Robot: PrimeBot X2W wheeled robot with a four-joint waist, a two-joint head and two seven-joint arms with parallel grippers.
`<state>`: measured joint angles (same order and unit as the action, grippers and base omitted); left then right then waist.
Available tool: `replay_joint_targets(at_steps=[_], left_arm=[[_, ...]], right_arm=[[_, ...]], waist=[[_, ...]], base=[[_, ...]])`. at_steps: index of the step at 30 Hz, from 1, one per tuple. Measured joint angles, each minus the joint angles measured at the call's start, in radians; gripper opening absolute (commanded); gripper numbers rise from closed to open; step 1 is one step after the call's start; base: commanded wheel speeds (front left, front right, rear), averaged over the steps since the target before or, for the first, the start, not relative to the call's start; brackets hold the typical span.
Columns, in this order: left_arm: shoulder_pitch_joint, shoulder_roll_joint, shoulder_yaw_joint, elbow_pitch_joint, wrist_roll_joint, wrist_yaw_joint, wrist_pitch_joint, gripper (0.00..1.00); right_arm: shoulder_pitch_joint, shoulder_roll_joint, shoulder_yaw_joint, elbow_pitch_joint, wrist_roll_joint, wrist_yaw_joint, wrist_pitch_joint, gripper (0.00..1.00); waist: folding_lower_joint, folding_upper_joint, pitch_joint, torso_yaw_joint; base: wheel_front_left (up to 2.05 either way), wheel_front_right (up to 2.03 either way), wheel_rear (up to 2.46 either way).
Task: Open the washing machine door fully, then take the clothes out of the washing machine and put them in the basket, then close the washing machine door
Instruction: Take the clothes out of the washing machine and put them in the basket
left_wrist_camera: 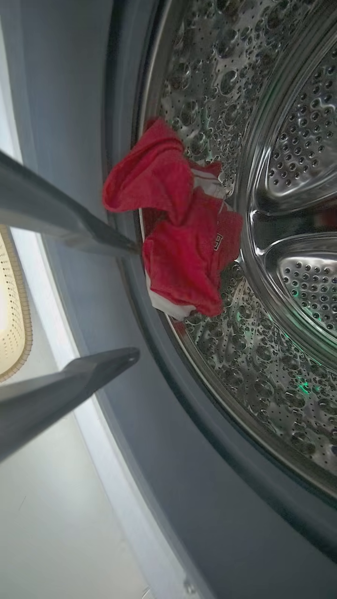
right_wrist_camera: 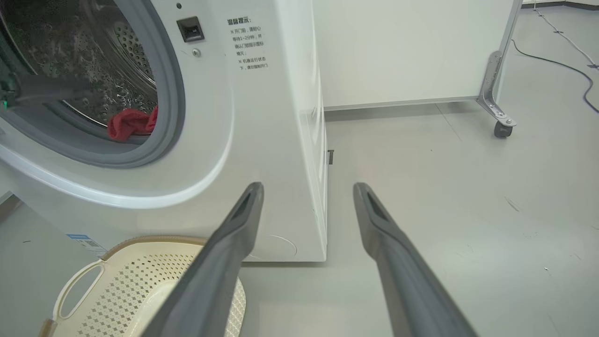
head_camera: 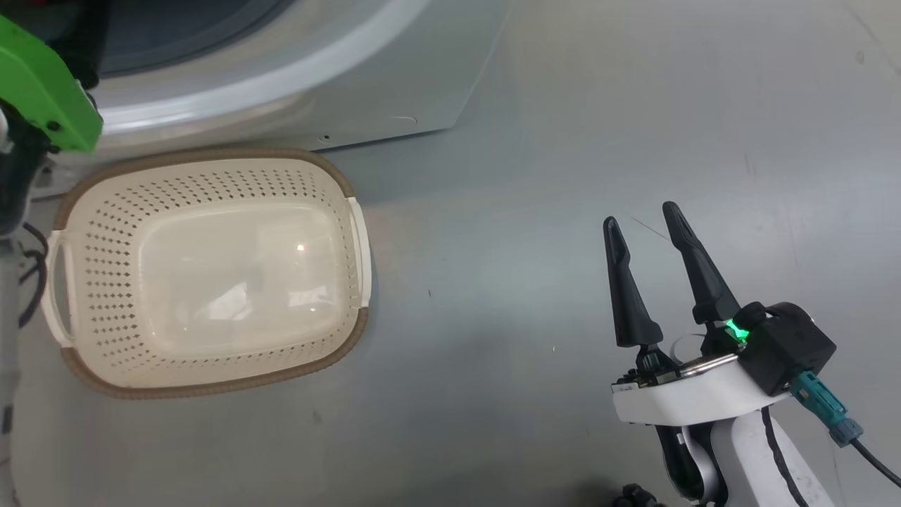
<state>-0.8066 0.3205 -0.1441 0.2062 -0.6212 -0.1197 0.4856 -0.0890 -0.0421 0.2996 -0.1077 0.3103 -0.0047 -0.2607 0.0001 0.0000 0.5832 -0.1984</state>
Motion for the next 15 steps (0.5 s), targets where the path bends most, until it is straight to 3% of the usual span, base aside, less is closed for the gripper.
replay_joint_targets(at_steps=[15], left_arm=[[-0.280,0.096,0.056,0.011,-0.039,0.000,0.105,1.00]], right_arm=[[-0.126,-0.001,0.083,-0.021,0.072,-0.038,0.000,1.00]], waist=[[0.0001,0.0000,0.168,-0.103]], base=[[0.00,0.00,0.00]])
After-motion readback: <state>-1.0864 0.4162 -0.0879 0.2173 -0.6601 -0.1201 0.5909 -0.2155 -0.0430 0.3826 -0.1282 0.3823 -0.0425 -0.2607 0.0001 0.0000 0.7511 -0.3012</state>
